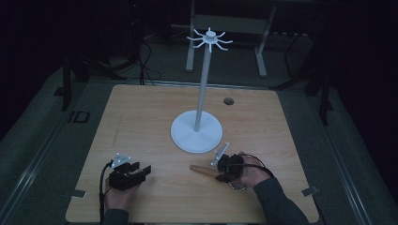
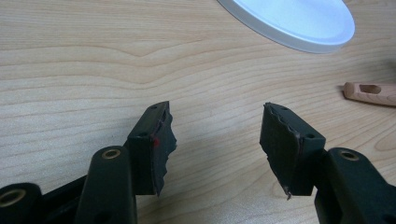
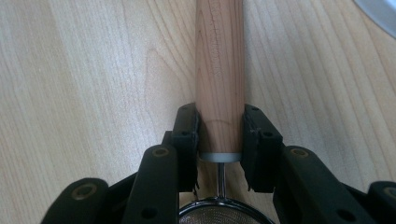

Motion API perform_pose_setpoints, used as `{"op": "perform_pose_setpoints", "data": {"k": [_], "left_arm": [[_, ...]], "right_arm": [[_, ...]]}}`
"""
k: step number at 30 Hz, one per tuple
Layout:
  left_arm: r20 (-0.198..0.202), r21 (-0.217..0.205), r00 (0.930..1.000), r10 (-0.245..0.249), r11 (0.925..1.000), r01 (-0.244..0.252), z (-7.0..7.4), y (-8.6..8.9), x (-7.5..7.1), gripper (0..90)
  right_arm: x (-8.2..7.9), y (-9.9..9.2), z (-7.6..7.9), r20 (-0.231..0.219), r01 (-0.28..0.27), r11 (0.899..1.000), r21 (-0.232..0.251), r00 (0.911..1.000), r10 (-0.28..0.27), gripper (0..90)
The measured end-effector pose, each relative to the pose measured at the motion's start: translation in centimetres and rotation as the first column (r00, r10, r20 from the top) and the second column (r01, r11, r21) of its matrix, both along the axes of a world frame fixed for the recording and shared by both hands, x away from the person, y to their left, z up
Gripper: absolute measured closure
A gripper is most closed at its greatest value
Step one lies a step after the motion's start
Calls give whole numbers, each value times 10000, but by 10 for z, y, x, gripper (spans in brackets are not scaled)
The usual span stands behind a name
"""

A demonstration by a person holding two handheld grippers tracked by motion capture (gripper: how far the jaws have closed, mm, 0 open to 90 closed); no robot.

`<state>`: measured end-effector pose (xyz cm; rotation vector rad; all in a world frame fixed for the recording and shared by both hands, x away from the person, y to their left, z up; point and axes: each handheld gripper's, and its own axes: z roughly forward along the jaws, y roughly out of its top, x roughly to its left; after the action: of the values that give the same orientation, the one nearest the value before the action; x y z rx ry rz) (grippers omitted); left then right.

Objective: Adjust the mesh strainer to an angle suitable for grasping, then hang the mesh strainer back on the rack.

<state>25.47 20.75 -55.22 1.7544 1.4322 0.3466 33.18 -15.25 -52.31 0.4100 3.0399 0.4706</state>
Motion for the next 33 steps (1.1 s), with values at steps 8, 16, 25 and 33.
{"op": "perform_pose_setpoints", "data": {"k": [8, 16, 25, 33], "left_arm": [[2, -32, 10000, 44, 10000, -44, 0, 1, 0, 436], [24, -17, 10000, 43, 10000, -43, 0, 1, 0, 436], [48, -36, 10000, 44, 10000, -44, 1, 1, -1, 436], [24, -8, 10000, 3, 10000, -3, 0, 1, -1, 436]], "right_arm": [[-2, -1, 2, 133, 217, 9969, 755, 9997, -228, 696], [-3, -3, 7, 411, 489, 9872, 1515, 9976, -558, 696], [-3, -7, 9, 833, 1063, 9668, 2324, 9882, -1286, 696], [-1, -15, 16, 1333, 1756, 9311, 3197, 9646, -2277, 697]]}}
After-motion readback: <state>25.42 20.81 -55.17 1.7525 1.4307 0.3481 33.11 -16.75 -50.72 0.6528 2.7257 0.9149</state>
